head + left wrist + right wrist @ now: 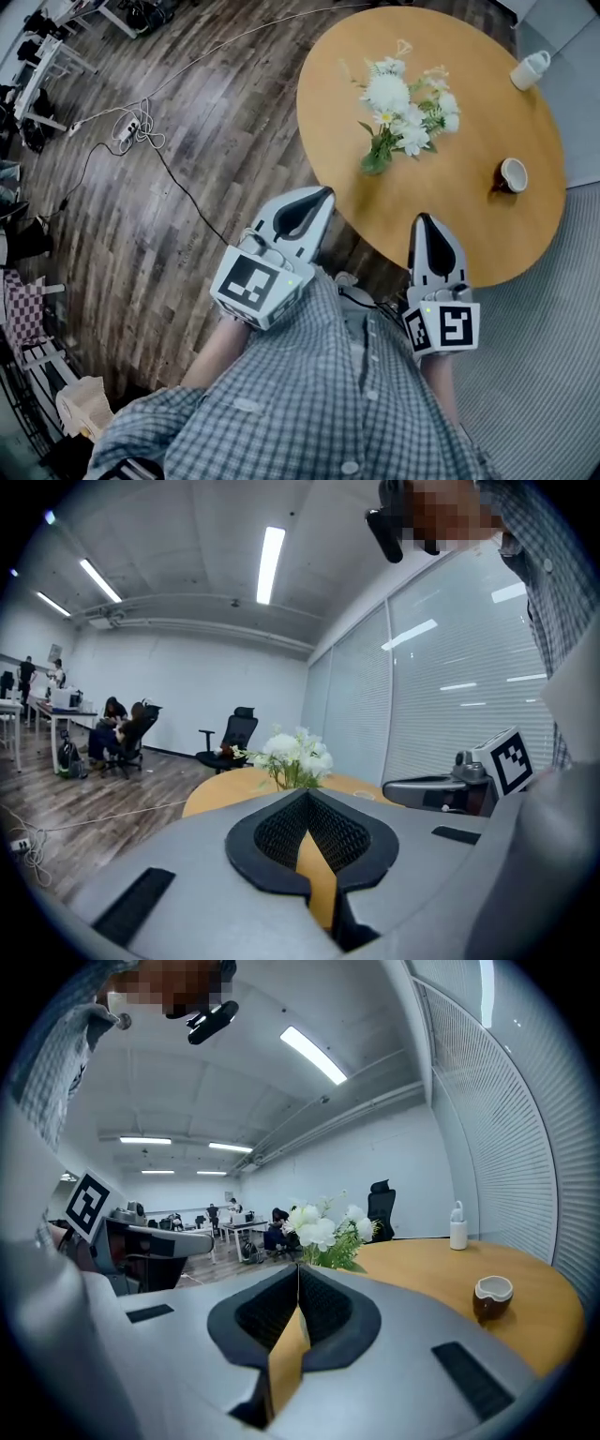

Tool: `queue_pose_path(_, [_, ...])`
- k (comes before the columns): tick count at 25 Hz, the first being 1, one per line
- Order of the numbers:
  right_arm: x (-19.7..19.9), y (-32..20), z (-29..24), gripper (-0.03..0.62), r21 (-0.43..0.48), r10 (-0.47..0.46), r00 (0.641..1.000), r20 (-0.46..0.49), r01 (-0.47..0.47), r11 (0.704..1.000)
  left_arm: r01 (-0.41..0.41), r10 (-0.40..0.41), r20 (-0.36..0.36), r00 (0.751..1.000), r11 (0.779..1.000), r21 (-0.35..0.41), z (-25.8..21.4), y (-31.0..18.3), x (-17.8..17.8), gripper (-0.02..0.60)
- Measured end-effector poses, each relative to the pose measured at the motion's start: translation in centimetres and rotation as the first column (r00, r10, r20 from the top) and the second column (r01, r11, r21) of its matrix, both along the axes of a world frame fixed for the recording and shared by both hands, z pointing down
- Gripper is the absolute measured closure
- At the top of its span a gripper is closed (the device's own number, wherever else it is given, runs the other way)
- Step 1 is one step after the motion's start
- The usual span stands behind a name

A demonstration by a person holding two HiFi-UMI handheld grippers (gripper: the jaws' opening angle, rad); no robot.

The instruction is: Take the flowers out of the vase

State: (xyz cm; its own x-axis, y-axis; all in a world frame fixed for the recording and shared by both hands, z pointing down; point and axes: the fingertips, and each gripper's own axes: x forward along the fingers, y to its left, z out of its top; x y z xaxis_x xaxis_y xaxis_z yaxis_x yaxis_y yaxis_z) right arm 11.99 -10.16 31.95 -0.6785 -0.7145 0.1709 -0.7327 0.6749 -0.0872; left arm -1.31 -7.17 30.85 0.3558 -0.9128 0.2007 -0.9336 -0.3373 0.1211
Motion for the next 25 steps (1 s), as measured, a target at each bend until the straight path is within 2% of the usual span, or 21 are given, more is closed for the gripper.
queue_pose_path(5, [-1.6, -1.1, 0.1, 0.583, -0.008, 0.074, 0.997, -0.008, -0.074, 0.997, -0.096, 0.095, 0.043, 0.995, 0.995, 0.004, 0.0, -2.6, -1.2, 0.574])
queue_pose_path(14, [-4.1, -2.2, 0.7, 0.583, -0.001, 0.206, 0.978, -0.022, -0.206, 0.979, -0.248, 0.247, 0.064, 0.967, 0.968, 0.018, 0.9, -5.4, -3.5, 0.574])
queue_pose_path(19, [-4.8, -2.2, 1.4, 0.583, 0.006, 0.271, 0.962, -0.028, -0.271, 0.962, -0.322, 0.318, 0.103, 0.942, 0.947, 0.02, 2.2, -6.6, -3.9, 0.574])
queue_pose_path(25, [-5.0, -1.9, 1.6, 0.583, 0.005, 0.355, 0.934, -0.041, -0.355, 0.935, -0.42, 0.411, 0.19, 0.892, 0.907, 0.009, 3.9, -8.3, -3.2, 0.572])
